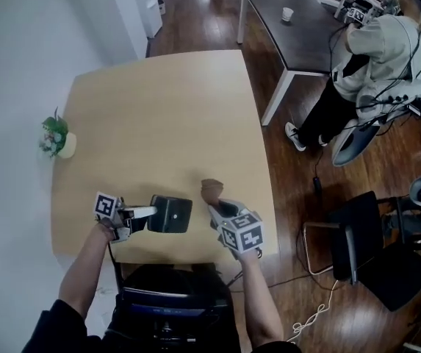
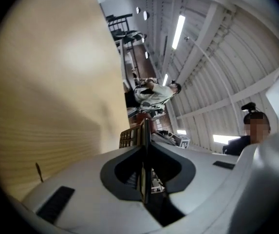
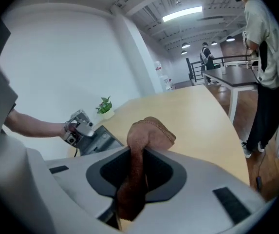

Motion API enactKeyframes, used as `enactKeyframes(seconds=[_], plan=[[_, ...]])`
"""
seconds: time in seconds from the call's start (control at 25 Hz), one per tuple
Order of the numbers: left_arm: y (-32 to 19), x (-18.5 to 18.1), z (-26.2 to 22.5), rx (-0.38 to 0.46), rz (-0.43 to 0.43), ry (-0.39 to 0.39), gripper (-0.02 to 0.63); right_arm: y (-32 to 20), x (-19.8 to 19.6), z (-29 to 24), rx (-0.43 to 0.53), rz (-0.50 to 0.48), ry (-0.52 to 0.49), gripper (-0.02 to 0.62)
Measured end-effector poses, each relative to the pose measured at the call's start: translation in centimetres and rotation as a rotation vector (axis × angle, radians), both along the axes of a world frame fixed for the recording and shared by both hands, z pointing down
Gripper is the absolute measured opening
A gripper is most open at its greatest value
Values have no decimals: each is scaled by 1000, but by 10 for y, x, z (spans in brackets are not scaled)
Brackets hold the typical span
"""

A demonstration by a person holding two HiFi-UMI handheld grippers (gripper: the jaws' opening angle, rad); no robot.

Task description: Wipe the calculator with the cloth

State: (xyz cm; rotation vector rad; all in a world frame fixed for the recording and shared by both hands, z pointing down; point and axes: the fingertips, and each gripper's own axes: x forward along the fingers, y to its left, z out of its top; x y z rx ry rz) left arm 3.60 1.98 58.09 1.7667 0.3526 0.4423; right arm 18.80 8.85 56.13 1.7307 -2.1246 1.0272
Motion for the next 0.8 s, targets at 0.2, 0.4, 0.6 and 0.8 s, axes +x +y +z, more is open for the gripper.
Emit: enactKeyframes(seconds=[0.2, 0.4, 0.6, 0.8], plan=[[-12, 10, 55, -87, 23, -130, 58, -4, -55, 29, -11, -149, -29, 83], [-58, 26, 91, 66, -168, -218, 134, -13, -77, 81, -100, -197, -13, 83], [-108, 34, 78, 214, -512, -177, 202, -11, -99, 97, -160, -248, -22, 83], [-130, -9, 67, 317, -708, -213, 202, -48, -60, 77, -95, -214, 84, 83]])
